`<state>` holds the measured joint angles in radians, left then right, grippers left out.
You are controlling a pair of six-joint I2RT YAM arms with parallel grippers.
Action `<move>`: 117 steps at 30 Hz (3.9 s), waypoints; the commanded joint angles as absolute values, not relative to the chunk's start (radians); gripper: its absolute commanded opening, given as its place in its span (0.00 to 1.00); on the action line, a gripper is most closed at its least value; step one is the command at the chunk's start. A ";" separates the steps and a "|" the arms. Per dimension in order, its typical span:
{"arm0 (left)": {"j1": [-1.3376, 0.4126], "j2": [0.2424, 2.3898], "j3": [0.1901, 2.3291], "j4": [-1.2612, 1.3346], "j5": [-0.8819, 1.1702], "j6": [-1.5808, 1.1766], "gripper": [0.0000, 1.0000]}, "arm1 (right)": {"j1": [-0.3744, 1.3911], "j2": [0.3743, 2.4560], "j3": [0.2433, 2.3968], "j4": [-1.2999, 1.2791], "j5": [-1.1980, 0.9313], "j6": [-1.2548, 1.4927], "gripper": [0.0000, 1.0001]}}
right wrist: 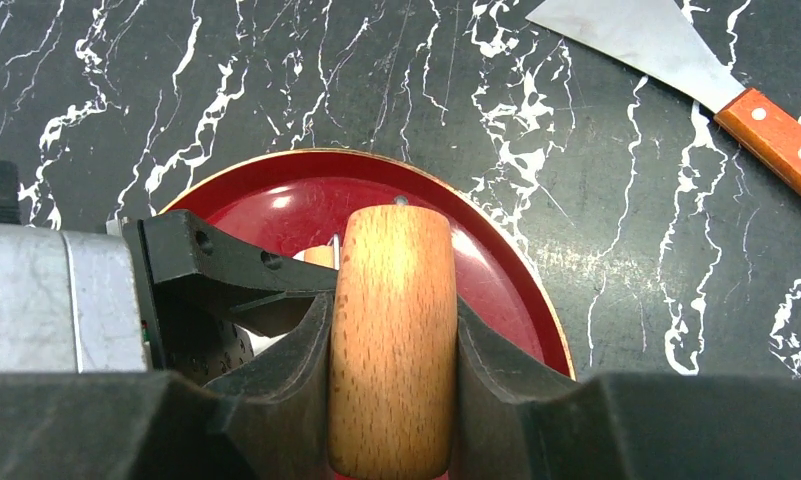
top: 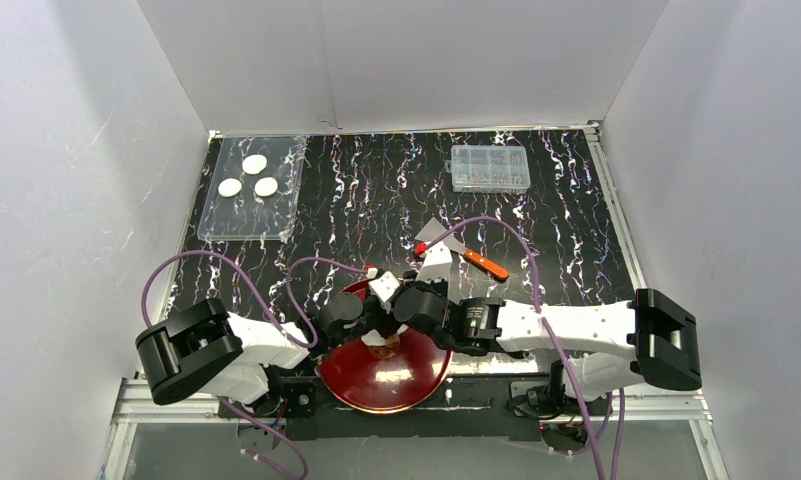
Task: Roll out the dumpling wrappers from the dough
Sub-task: Flatten out the dough on the work surface.
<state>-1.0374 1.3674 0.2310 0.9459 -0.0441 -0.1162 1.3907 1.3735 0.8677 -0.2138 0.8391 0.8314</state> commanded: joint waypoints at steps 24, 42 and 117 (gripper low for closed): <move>-1.009 1.307 0.297 0.693 -0.021 0.224 0.00 | 1.523 1.417 0.975 -0.113 0.481 0.506 0.01; -0.933 1.236 0.320 0.289 -0.198 -0.185 0.00 | 1.522 1.529 1.004 -0.120 0.350 0.545 0.01; -0.837 1.072 0.370 0.446 -0.022 -0.013 0.00 | 1.459 1.457 1.086 -0.173 0.414 0.437 0.01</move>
<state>-0.8536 0.9726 0.3416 0.2131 -0.0166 -0.0757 1.3590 1.4761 1.0695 -0.2420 0.6384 0.4545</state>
